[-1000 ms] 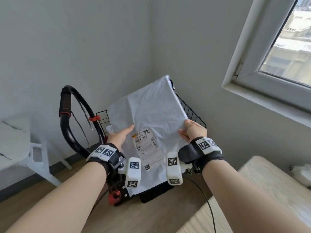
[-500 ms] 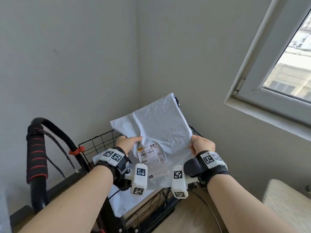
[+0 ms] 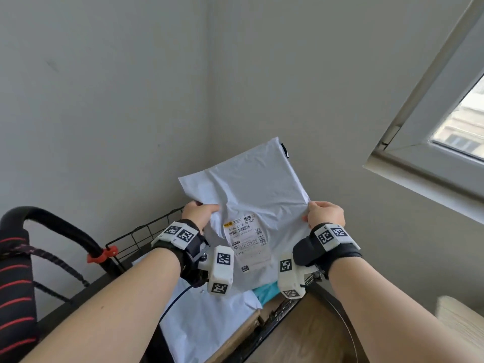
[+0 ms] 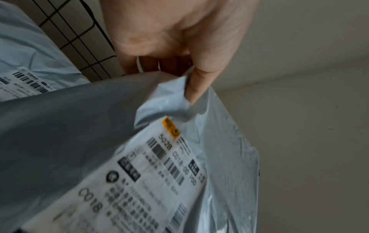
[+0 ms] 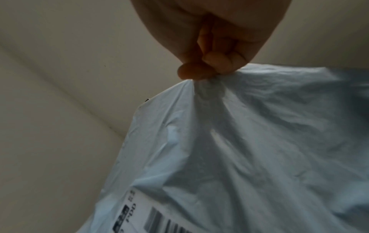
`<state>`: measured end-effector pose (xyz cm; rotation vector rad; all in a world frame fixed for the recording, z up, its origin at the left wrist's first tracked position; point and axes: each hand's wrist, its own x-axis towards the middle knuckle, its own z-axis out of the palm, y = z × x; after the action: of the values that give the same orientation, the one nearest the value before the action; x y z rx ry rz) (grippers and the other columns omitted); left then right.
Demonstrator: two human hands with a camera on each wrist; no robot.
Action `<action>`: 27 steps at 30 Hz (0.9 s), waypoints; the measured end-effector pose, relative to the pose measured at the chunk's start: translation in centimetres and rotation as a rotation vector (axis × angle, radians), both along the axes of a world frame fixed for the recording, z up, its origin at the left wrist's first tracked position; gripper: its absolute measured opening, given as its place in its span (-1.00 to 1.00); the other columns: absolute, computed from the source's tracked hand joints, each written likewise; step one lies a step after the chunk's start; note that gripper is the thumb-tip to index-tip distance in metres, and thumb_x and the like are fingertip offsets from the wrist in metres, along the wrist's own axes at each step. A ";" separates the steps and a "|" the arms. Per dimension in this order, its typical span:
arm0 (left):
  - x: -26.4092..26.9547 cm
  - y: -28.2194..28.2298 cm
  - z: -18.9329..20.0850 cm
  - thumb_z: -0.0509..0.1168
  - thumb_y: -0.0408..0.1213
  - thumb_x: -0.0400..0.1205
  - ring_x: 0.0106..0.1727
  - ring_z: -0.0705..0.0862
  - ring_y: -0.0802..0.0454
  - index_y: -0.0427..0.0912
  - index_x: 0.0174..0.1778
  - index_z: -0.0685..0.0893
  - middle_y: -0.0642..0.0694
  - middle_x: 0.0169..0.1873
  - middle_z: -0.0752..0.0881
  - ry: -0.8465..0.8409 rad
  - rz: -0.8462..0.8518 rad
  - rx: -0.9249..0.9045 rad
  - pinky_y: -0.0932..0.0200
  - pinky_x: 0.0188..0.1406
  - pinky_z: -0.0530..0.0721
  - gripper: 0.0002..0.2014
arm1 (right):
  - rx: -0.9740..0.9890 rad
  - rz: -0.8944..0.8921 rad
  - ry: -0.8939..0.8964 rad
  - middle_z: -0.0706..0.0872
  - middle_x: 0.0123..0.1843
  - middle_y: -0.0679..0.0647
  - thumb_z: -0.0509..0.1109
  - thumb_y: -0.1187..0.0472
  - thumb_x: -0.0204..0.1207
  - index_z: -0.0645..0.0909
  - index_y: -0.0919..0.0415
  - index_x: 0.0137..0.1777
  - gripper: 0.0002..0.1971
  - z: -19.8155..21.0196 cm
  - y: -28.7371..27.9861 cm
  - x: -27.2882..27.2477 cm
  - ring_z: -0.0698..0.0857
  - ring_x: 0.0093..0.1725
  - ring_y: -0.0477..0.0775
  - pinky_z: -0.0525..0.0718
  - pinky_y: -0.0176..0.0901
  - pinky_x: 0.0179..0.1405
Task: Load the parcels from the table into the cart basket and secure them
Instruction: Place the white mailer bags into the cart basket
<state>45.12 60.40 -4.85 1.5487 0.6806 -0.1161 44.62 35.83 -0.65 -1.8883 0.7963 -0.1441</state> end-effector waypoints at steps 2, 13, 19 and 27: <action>1.3 0.5 -0.7 0.47 -0.35 0.47 -0.01 0.69 -0.21 -0.24 -0.10 0.64 -0.28 -0.01 0.72 0.021 -0.001 -0.038 -0.15 0.16 0.65 -0.84 | -0.037 0.012 0.013 0.78 -0.38 0.04 0.26 0.24 0.48 0.75 0.10 -0.12 -0.79 -0.6 -0.3 1.9 0.63 -0.19 0.18 0.54 -0.19 -0.16; 9.0 0.3 -8.7 0.33 -0.52 0.58 -0.11 0.62 -0.16 -0.26 -0.24 0.54 -0.29 -0.08 0.64 0.279 0.108 -0.095 -0.04 -0.10 0.66 -0.87 | -0.254 0.239 0.287 0.73 0.09 0.26 0.23 0.27 0.56 0.70 0.21 0.11 -0.76 -8.4 -2.1 13.9 0.66 0.10 0.33 0.50 -0.11 -0.09; 10.4 -1.5 -15.5 0.33 -0.53 0.57 -0.13 0.63 -0.17 -0.25 -0.31 0.57 -0.27 -0.11 0.64 0.493 0.113 -0.076 -0.01 -0.18 0.66 -0.83 | -0.275 0.315 0.413 0.75 0.04 0.25 0.17 0.32 0.53 0.72 0.16 0.08 -0.69 -16.0 -3.3 17.5 0.63 -0.06 0.29 0.56 -0.09 -0.12; 10.8 -2.2 -20.7 0.31 -0.54 0.56 0.14 0.70 -0.32 -0.41 0.23 0.59 -0.35 0.16 0.70 0.611 0.065 -0.016 -0.20 0.14 0.68 -0.69 | -0.211 0.480 0.447 0.76 -0.04 0.15 0.27 0.27 0.50 0.73 0.04 -0.01 -0.78 -21.9 -1.8 19.0 0.72 0.05 0.25 0.67 -0.11 -0.05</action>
<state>55.95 58.22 -25.57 1.4753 1.2021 -0.5598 63.60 34.08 -22.54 -2.2966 0.6076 0.5269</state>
